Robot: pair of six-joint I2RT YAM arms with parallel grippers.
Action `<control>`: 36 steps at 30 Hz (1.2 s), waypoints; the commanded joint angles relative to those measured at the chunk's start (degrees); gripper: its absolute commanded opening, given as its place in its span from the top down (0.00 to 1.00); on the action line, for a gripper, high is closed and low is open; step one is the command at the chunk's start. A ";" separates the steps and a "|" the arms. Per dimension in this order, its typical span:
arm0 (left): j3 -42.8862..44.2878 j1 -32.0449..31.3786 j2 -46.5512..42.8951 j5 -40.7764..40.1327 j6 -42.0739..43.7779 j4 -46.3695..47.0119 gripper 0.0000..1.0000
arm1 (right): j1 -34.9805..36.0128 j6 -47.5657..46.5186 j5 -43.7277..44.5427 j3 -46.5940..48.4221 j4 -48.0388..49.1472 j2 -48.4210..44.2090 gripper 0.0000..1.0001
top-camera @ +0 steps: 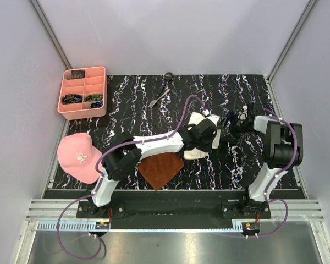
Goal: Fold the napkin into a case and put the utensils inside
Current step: Pick up the 2/3-rectangle-folded napkin at the center of the board.
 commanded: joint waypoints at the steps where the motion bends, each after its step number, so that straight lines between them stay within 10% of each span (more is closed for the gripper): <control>1: -0.78 0.61 -4.23 1.33 -0.05 2.87 0.93 | -0.12 -0.64 1.38 0.80 2.28 1.42 0.18; 12: -2.01 0.53 -4.41 2.83 -1.01 3.83 0.93 | -0.20 0.41 1.57 2.73 8.17 4.59 0.42; 17: -1.75 0.53 -3.44 6.86 -1.10 4.71 0.87 | -0.20 0.67 -0.54 2.21 10.63 3.98 0.72; 21: -2.62 0.88 -4.66 7.57 -1.28 5.32 0.54 | -0.20 0.32 -2.56 2.47 11.51 3.89 0.87; 25: -6.92 4.03 -8.71 8.80 -3.72 8.13 0.44 | -0.20 0.41 -3.27 2.12 11.51 3.54 0.92; 36: -3.95 17.05 -0.91 14.08 -6.64 7.88 0.81 | -0.12 0.94 -2.39 1.68 11.51 3.10 0.94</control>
